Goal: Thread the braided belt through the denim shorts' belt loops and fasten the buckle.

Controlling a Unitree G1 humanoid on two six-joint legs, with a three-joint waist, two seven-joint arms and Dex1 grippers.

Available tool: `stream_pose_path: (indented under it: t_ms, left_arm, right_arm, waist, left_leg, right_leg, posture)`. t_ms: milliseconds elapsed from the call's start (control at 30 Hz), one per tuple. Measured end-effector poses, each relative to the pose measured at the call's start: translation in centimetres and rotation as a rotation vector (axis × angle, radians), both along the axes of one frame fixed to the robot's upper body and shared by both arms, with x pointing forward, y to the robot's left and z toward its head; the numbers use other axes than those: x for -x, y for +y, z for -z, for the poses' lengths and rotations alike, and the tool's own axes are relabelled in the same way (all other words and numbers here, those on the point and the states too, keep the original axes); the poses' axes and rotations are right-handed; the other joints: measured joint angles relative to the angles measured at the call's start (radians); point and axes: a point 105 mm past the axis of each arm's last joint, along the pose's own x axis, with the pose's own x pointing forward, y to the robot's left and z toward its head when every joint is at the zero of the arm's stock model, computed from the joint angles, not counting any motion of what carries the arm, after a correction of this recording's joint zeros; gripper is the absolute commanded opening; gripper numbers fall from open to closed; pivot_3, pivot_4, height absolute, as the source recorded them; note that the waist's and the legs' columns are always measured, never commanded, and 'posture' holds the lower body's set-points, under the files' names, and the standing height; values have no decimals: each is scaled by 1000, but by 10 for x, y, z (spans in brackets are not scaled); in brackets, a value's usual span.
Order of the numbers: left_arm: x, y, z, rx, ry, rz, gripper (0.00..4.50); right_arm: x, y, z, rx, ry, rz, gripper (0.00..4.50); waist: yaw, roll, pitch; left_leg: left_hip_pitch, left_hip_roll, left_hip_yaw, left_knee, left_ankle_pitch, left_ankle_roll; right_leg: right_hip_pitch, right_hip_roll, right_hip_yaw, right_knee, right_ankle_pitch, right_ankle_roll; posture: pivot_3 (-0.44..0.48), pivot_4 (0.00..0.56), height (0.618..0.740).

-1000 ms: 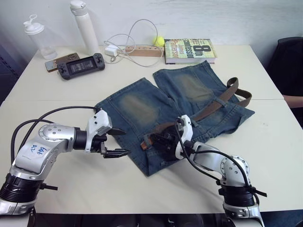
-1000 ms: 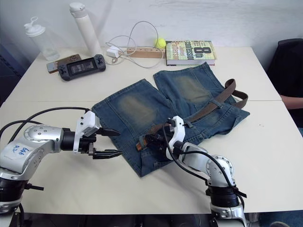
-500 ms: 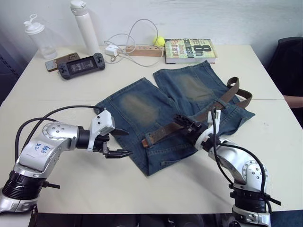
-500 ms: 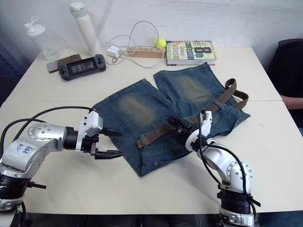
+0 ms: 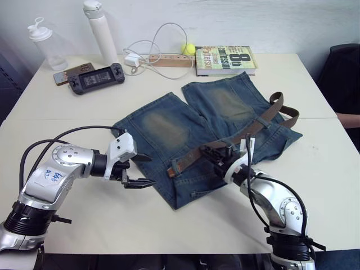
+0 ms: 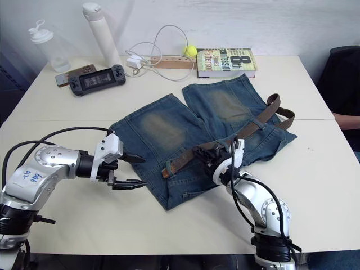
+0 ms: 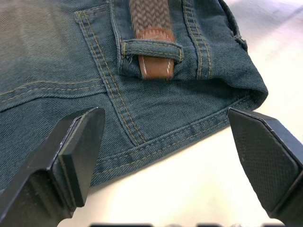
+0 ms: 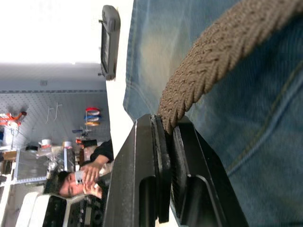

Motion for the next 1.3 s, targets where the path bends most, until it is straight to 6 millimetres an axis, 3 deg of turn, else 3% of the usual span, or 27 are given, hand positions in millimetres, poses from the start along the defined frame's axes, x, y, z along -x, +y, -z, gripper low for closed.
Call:
stream_pose_path:
  t_ms: [200,400,500,600,700,733,967,1200,1300]
  left_arm:
    - [1,1,1,-6,2,-1,4500]
    - [6,1,3,-11,12,0,4500]
    - [8,0,3,-9,19,6,4500]
    - [9,-1,3,-5,25,12,4500]
    - [10,0,2,-9,32,17,4500]
    - [10,0,2,-8,35,20,4500]
    - [15,-6,-2,9,2,56,4500]
    - [39,-6,11,3,8,60,4500]
    - [48,-11,10,5,-16,62,4500]
  right_arm:
    - [10,28,17,129,-15,-174,48]
    - [9,50,16,249,-106,-290,48]
    - [9,51,16,255,-111,-298,1149]
    - [13,44,13,246,-126,-299,2606]
    - [20,22,3,332,-206,-321,4146]
    - [24,13,-1,434,-266,-354,4452]
    - [44,-13,-46,732,-579,-577,4452]
    - [49,-30,-47,993,-767,-769,4452]
    - [43,-44,-50,1101,-811,-790,3164]
  waist:
    - [-3,0,0]
    - [0,0,0]
    - [2,0,0]
    - [3,0,0]
    - [6,0,0]
    - [6,0,0]
    - [6,-1,-1]
    - [9,-2,-1]
    - [16,-2,-1]
  left_leg:
    - [0,0,0,0,0,0]
    - [-1,0,0,0,0,0]
    - [-3,0,1,1,0,0]
    - [-5,0,1,1,0,-1]
    - [-9,0,0,4,1,0]
    - [-11,0,0,5,1,1]
    - [-11,0,-1,4,1,1]
    - [-11,0,-1,4,1,1]
    - [-11,0,-1,6,1,1]
  right_leg:
    - [-1,0,0,1,0,0]
    - [-3,0,0,3,0,-1]
    - [-5,0,1,4,0,-1]
    - [-6,0,0,4,0,-1]
    - [-8,-1,0,4,0,0]
    - [-9,-1,0,4,0,0]
    - [-9,0,-1,3,0,0]
    - [-9,0,-1,2,0,0]
    - [-8,0,-1,2,0,0]
  posture:
    - [0,150,735]
    - [0,150,735]
    - [0,150,735]
    - [0,150,735]
    - [0,150,735]
    - [0,150,735]
    - [0,150,735]
    - [0,150,735]
    - [0,150,735]
